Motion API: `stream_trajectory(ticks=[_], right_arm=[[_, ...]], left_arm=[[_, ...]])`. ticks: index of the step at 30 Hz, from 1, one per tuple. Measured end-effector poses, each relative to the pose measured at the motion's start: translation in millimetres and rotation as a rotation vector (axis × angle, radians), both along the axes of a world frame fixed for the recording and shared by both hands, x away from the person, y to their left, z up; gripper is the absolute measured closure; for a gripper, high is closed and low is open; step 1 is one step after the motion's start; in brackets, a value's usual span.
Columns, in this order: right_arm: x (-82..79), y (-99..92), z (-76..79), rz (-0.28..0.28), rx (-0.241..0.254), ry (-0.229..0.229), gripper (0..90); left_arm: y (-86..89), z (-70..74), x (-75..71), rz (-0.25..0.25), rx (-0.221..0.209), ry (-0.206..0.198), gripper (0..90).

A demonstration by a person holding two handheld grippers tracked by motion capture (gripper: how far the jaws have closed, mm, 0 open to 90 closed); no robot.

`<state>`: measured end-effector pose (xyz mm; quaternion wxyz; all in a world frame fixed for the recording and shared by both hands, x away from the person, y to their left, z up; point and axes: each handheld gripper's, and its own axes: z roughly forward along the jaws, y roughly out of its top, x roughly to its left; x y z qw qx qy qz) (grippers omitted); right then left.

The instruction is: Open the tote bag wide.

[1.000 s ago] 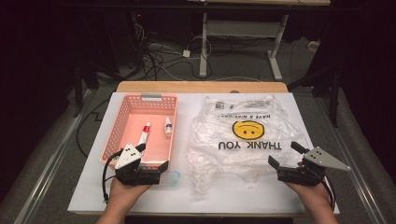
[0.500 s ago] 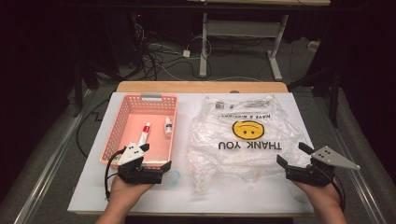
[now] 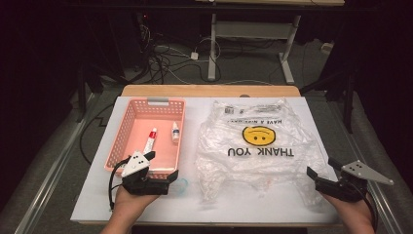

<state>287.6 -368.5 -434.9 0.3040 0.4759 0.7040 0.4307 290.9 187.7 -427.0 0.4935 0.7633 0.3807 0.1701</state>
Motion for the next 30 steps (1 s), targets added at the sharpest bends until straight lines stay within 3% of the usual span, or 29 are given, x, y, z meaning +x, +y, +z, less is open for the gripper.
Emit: stream_trajectory(ticks=[5,9,15,23,27,30], right_arm=[[0.3,-14.1,-3.5,-0.031,0.025,0.037,22.3],[0.7,-22.8,-7.2,-0.061,0.041,0.067,23.8],[8.1,-30.2,-21.3,-0.086,0.040,0.165,23.4],[15.1,-38.3,-35.3,-0.120,0.058,0.267,33.6],[16.0,-38.7,-36.5,-0.130,0.043,0.282,39.5],[16.2,-38.6,-36.7,-0.139,0.026,0.280,44.6]], left_arm=[[4.1,-0.7,-1.0,0.024,0.030,-0.025,0.0],[6.4,1.3,-0.7,0.022,0.031,-0.012,0.0],[9.1,4.0,-0.1,-0.008,-0.007,0.000,0.0],[7.2,0.0,1.8,0.006,0.012,-0.011,0.0],[5.7,1.8,0.9,0.007,0.035,-0.033,0.0],[6.8,1.6,2.0,0.011,0.033,-0.022,0.0]])
